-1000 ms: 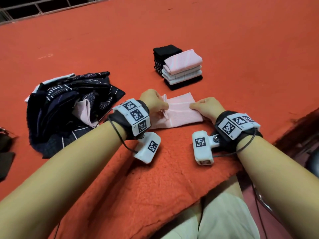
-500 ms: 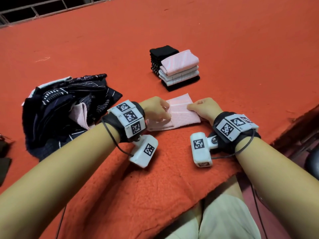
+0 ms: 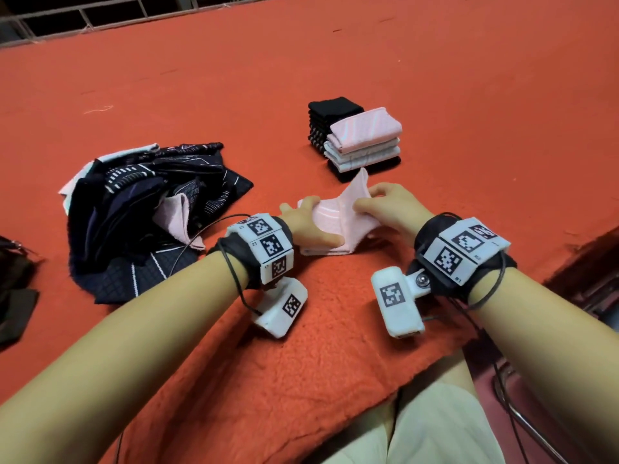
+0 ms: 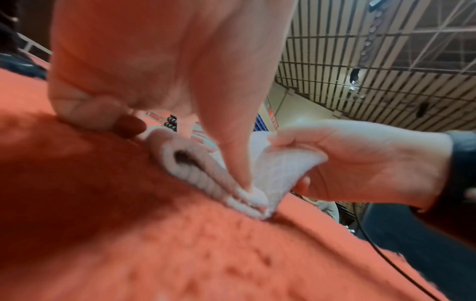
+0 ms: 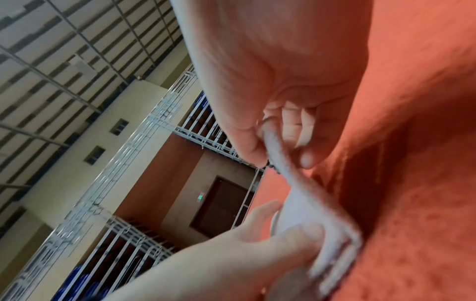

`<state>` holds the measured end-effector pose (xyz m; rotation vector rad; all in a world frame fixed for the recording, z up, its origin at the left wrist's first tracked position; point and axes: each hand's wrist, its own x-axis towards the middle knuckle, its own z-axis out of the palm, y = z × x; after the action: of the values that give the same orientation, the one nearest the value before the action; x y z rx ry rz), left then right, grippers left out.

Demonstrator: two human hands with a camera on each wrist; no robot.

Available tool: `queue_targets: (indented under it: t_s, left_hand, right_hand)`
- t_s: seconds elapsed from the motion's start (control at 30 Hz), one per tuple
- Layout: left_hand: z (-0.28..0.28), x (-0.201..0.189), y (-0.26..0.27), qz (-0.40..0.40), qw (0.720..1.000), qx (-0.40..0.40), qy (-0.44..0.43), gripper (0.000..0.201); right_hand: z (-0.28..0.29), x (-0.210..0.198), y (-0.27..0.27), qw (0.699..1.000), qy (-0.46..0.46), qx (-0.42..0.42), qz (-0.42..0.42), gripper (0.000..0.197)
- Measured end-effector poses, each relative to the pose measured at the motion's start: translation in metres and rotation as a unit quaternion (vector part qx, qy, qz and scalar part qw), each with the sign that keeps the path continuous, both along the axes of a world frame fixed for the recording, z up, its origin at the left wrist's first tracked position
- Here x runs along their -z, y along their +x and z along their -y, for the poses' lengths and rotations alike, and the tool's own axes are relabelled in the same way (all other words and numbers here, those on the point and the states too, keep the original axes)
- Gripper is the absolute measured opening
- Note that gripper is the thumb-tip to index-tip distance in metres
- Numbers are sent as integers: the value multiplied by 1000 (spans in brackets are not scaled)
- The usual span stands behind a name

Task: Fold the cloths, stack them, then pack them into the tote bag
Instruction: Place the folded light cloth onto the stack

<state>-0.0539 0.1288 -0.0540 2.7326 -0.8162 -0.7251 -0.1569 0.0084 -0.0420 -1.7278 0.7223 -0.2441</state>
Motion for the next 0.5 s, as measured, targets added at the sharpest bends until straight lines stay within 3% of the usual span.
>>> queue_targets:
  t_s: [0.17, 0.23, 0.37, 0.5]
  left_hand:
    - [-14, 0, 9, -61, 993, -24, -100, 112]
    - [-22, 1, 12, -118, 978, -38, -166, 97]
    - [-36, -6, 16, -245, 934, -70, -250, 42]
    - [-41, -10, 21, -307, 898, -133, -284, 27]
  right_hand:
    - [-25, -6, 22, 995, -84, -52, -34, 21]
    - [-32, -5, 29, 989, -117, -71, -57, 18]
    - [-45, -6, 36, 975, -181, -99, -79, 13]
    - [-54, -6, 38, 962, -236, -113, -83, 29]
